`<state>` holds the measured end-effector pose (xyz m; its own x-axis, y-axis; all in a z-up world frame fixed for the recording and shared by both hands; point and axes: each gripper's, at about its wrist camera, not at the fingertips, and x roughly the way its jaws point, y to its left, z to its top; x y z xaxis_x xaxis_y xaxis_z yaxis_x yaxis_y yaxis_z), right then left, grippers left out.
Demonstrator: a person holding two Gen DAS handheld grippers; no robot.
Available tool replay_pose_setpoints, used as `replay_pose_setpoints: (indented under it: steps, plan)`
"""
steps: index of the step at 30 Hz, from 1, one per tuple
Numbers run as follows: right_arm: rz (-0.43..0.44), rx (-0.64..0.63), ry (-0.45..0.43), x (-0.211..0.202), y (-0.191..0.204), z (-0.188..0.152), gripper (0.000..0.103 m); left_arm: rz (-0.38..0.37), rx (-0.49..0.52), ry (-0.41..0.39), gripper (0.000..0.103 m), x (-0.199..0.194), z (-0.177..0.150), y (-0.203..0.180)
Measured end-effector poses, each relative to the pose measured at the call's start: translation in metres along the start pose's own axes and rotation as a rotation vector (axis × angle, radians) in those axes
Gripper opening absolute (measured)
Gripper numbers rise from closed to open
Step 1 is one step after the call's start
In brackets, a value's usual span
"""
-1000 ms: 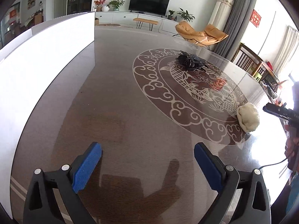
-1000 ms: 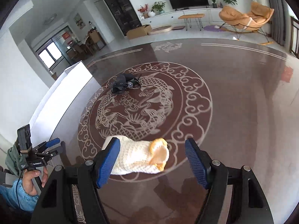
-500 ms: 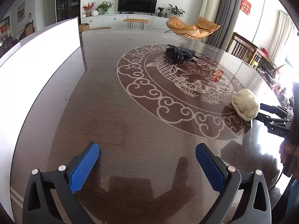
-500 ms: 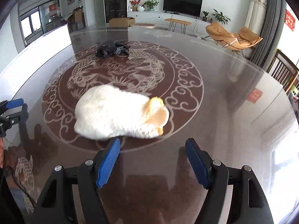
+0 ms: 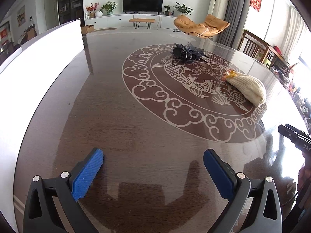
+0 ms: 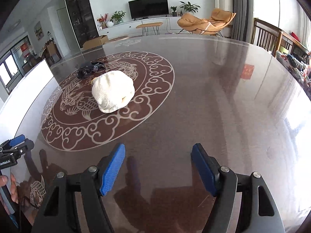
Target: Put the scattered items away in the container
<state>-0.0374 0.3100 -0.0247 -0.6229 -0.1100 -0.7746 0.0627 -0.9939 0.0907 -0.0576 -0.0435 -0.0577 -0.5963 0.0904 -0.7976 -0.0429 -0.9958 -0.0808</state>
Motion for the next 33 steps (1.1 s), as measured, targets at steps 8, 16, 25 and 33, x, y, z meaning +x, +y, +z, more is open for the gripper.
replay_pose_setpoints:
  steps: [8,16,25,33]
  plan:
    - [-0.058,-0.08,0.027,0.003,0.014,-0.004,0.075,0.018,0.015,0.008,0.103,0.0,0.001,-0.002]
    - [-0.049,-0.086,0.033,0.002,0.014,-0.004,0.079,0.049,0.038,0.022,0.103,0.002,0.001,-0.005]
    - [-0.049,-0.086,0.033,0.002,0.014,-0.004,0.08,0.06,0.045,0.027,0.103,0.001,0.0,-0.006]
    - [-0.001,-0.153,0.044,0.003,0.017,-0.001,0.08,0.057,0.043,0.025,0.103,0.0,0.0,-0.006]
